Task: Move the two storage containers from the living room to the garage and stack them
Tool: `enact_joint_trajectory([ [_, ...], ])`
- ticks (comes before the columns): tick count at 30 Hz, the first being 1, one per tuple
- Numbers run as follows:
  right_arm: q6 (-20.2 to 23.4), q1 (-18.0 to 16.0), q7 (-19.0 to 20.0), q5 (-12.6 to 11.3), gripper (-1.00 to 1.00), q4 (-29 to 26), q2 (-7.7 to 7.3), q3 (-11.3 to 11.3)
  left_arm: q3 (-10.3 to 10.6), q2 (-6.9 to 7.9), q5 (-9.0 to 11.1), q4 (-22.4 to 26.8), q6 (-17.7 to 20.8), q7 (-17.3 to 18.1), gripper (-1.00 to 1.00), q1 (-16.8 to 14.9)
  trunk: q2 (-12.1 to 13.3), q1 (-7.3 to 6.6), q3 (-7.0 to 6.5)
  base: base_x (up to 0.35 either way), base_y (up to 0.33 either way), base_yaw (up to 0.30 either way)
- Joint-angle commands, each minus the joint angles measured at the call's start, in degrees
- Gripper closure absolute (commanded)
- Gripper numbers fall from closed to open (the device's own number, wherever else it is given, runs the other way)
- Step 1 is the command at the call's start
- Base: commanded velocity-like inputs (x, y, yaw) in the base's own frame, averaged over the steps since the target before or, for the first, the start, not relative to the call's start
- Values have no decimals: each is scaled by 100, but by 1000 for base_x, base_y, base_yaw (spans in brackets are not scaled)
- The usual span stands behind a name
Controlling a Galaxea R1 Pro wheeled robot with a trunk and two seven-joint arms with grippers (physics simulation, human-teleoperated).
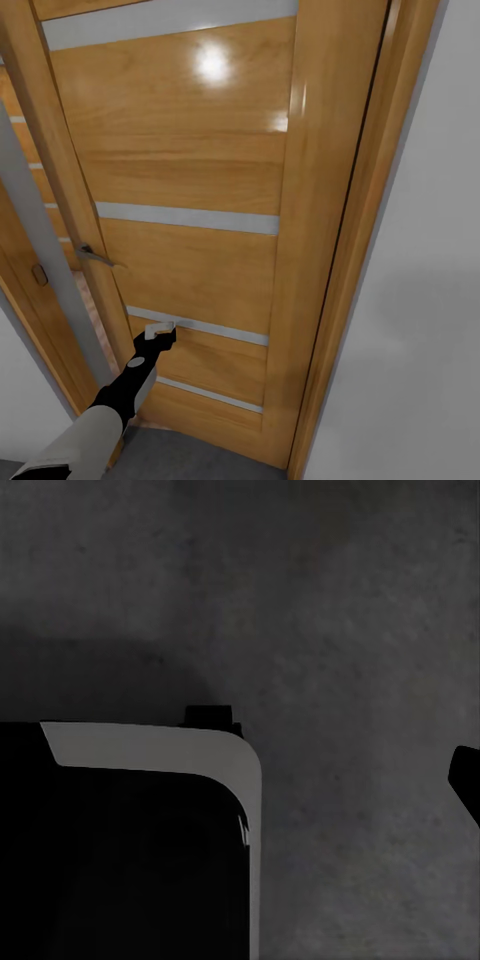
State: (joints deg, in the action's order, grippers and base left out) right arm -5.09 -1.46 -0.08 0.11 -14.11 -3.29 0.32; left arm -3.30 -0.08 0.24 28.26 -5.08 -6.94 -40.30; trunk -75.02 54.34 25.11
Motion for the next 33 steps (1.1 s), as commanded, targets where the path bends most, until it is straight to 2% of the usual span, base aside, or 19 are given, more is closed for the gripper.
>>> enact_joint_trajectory([
  [1,-19,-3,-1,0,-100,5,-2,3,-4,-1,2,-4,-19,-10,-100,-4,-3,0,6,0,0,0],
  [15,-19,-3,-1,2,-100,4,-4,3,-4,-1,2,-4,-19,-10,-100,-4,-3,0,6,127,0,0],
  [33,-19,-3,-1,4,-100,4,0,3,-4,23,2,-4,-19,-10,-100,-4,-3,0,6,22,0,0],
])
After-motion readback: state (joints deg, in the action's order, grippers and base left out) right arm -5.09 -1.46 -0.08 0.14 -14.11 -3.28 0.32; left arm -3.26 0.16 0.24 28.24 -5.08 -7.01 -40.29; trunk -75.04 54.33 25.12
